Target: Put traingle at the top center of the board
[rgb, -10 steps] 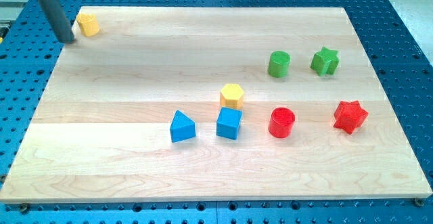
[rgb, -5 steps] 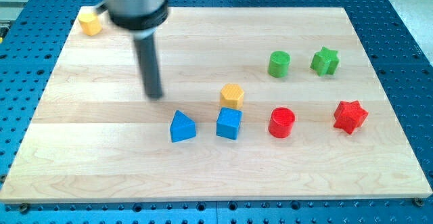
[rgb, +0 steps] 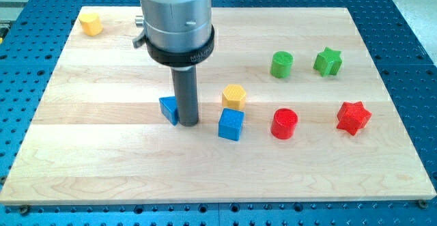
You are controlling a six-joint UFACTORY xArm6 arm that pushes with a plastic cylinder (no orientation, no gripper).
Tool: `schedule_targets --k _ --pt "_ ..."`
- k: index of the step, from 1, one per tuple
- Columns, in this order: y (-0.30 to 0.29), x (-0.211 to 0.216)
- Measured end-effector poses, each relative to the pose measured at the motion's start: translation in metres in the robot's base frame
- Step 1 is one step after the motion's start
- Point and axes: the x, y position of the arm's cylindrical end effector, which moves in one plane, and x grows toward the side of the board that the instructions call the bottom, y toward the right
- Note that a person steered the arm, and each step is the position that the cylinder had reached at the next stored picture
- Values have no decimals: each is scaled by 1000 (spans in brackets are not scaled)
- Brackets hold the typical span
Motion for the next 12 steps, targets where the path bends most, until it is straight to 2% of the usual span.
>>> schedule_targets --k 2,3,4,5,6,7,8,9,10,11,12 --pt "-45 41" --pt "-51 -13" --pt "-33 -62" --pt "-25 -39" --pt "8 -47" --pt "35 -78" --pt "3 -118" --pt "-41 -111" --pt "-2 -149" --pt "42 -155" --pt "61 -117"
